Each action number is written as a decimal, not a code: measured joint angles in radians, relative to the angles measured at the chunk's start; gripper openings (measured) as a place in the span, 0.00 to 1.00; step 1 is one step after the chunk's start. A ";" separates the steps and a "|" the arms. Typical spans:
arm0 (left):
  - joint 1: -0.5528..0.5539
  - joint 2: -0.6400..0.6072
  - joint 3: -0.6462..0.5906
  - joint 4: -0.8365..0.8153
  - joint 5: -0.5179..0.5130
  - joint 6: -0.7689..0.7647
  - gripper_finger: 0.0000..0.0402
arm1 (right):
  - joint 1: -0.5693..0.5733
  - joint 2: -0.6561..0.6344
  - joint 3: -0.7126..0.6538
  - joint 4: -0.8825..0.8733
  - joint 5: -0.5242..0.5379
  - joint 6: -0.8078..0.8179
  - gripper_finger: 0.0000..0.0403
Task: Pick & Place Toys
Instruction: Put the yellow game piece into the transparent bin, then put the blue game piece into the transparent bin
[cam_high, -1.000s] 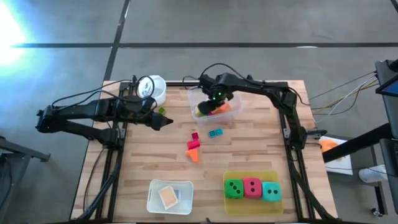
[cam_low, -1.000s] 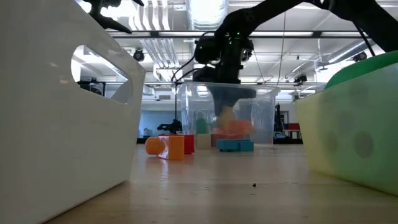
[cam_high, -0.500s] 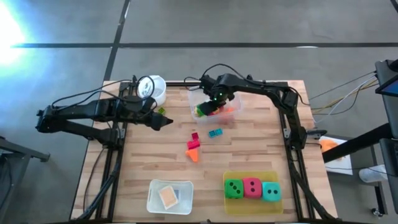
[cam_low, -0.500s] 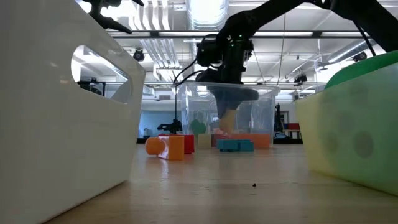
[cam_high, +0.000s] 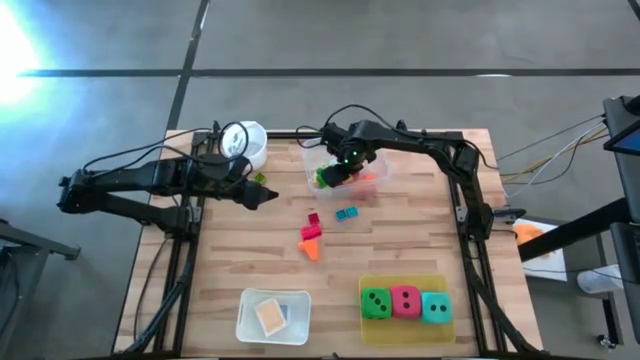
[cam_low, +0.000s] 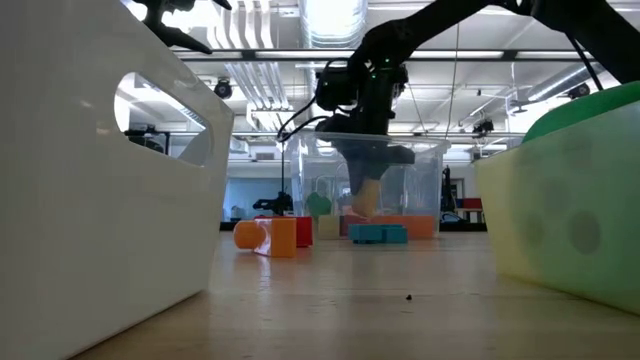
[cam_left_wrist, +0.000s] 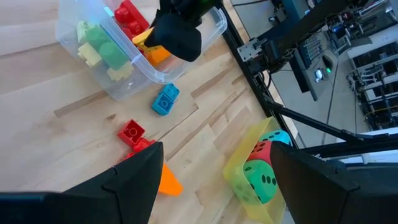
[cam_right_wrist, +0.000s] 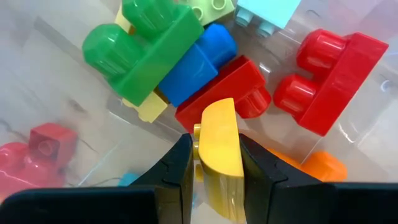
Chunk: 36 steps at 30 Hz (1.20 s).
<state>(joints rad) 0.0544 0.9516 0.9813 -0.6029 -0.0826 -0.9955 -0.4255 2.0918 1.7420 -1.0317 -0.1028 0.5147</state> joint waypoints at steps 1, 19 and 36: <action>0.000 0.000 0.000 0.000 0.000 -0.001 0.74 | 0.000 0.000 0.000 0.000 0.000 -0.001 0.20; 0.000 0.000 0.000 0.000 0.000 -0.005 0.74 | 0.002 0.000 0.000 -0.003 -0.031 -0.028 0.74; 0.000 0.000 0.000 0.000 0.016 -0.005 0.74 | 0.039 -0.074 0.000 -0.033 0.027 -0.035 0.93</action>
<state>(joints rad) 0.0547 0.9516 0.9813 -0.6033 -0.0668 -1.0000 -0.3869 2.0178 1.7420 -1.0643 -0.0760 0.4797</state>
